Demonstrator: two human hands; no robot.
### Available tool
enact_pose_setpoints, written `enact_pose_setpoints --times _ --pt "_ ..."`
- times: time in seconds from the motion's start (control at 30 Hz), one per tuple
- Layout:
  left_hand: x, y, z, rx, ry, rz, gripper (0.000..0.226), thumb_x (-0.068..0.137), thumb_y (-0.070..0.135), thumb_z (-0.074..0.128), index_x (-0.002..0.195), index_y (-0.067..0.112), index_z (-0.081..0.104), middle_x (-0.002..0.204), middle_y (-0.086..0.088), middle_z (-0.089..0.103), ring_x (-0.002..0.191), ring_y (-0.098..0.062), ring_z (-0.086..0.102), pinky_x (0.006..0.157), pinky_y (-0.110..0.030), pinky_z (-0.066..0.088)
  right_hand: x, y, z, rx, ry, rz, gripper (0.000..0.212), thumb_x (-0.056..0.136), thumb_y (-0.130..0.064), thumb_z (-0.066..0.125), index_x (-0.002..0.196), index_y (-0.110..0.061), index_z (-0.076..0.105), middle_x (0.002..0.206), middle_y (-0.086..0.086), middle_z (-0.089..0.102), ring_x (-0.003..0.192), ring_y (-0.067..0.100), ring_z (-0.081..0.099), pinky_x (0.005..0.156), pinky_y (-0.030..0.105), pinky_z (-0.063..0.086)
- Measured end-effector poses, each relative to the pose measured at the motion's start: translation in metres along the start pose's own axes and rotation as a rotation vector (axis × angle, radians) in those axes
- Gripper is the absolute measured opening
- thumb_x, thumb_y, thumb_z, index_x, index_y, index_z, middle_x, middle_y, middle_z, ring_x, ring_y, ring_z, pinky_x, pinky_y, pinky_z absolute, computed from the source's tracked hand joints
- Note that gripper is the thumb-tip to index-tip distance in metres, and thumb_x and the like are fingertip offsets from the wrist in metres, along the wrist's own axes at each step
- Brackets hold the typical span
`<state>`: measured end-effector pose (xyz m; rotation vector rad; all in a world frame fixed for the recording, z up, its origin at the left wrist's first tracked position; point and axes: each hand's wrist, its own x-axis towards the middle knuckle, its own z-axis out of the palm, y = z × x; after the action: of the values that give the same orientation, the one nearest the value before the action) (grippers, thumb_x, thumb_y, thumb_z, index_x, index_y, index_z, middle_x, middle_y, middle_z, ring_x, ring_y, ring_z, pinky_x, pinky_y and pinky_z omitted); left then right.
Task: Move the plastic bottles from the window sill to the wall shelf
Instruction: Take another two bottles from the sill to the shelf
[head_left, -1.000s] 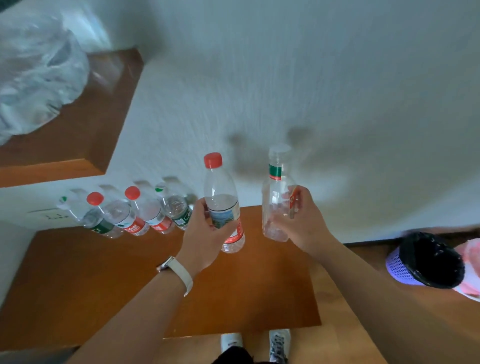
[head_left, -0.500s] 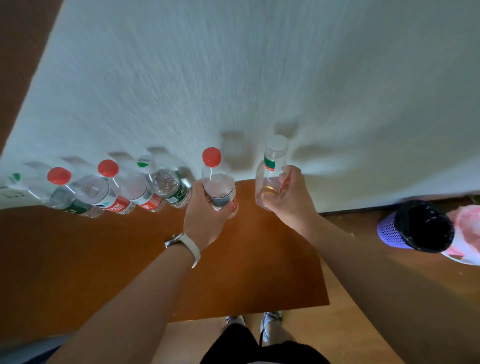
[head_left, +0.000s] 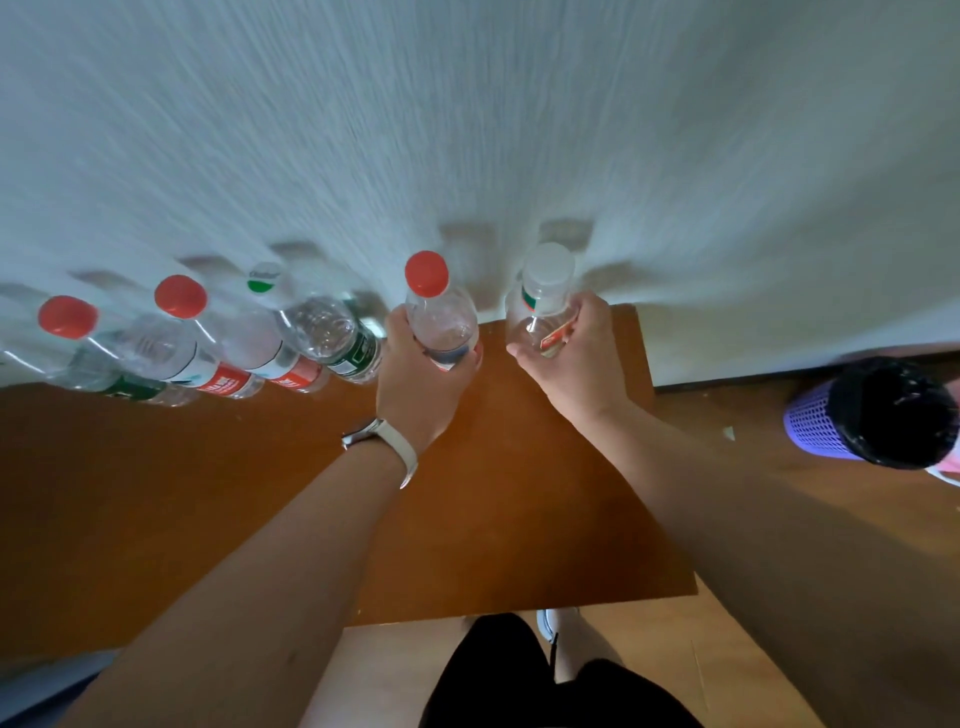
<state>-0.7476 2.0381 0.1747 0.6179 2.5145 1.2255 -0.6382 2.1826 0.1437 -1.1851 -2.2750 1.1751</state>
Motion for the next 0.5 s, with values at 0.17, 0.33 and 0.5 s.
enact_pose_setpoints --times 0.17,0.33,0.5 --pt "0.006 0.001 0.002 -0.032 0.013 -0.014 0.070 0.069 0.041 0.077 0.124 0.016 0.040 0.113 0.000 0.057 0.103 -0.018 0.061 0.087 -0.040 0.056 -0.010 0.000 0.004 0.047 -0.050 0.015 0.096 0.067 -0.045 0.086 0.141 -0.011 0.034 0.132 0.006 0.045 0.112 0.018 0.056 0.095 0.032 0.052" --pt "0.006 0.002 0.003 -0.068 0.017 -0.020 0.071 0.067 0.044 0.077 0.122 0.018 0.040 0.115 0.000 0.058 0.104 -0.018 0.063 0.087 -0.041 0.057 -0.019 0.005 0.003 0.005 -0.070 0.002 0.089 0.077 -0.033 0.082 0.147 -0.013 0.031 0.139 0.006 0.043 0.122 0.016 0.051 0.099 0.030 0.050" --pt "-0.004 0.006 -0.003 -0.122 -0.015 -0.031 0.073 0.071 0.035 0.084 0.128 0.023 0.040 0.117 0.010 0.059 0.107 -0.005 0.062 0.093 -0.031 0.054 -0.017 0.006 -0.008 -0.040 -0.099 -0.001 0.080 0.080 -0.037 0.077 0.144 -0.016 0.034 0.138 0.002 0.045 0.117 0.010 0.049 0.090 0.017 0.039"
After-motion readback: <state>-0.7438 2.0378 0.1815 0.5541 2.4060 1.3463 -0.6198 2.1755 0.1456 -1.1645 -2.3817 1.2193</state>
